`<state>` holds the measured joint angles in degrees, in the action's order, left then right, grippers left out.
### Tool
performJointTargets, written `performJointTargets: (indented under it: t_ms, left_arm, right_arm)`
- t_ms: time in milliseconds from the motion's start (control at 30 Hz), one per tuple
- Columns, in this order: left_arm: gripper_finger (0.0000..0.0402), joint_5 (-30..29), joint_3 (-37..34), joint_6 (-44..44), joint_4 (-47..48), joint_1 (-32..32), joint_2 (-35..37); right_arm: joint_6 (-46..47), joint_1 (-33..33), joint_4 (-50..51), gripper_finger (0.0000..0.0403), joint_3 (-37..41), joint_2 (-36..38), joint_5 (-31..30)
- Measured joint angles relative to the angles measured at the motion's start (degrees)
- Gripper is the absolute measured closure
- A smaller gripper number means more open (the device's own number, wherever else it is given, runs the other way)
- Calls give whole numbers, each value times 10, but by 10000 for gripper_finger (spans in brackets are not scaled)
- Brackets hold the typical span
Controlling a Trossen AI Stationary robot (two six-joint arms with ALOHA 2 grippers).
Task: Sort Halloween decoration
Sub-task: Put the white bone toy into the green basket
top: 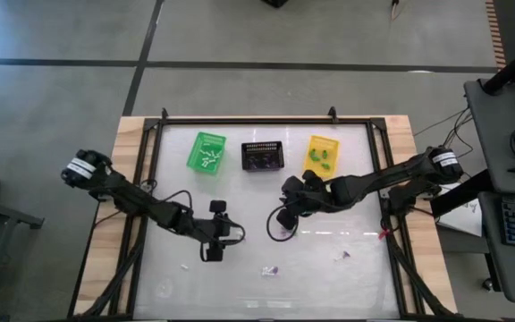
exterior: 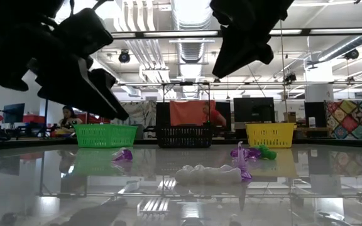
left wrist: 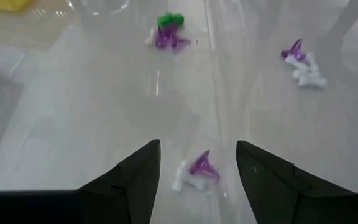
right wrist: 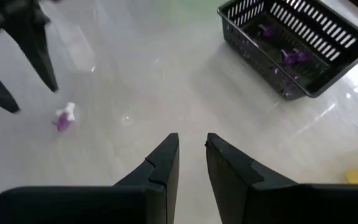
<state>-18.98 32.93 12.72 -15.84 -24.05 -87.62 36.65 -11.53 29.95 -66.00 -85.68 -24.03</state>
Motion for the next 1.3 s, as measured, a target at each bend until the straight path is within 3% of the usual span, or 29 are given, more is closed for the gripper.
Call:
performJointTargets:
  t_ms: [200,700,1300]
  left_arm:
    - [208,-70,-9,20,7,2,-27]
    - [208,-70,-9,73,-17,2,-83]
    - [208,-81,-8,54,30,9,-30]
  right_arm:
    - [3,-1,-15,326,0,-9,0]
    - [2,-1,-20,326,0,-30,0]
    - [2,-1,-20,328,0,-42,0]
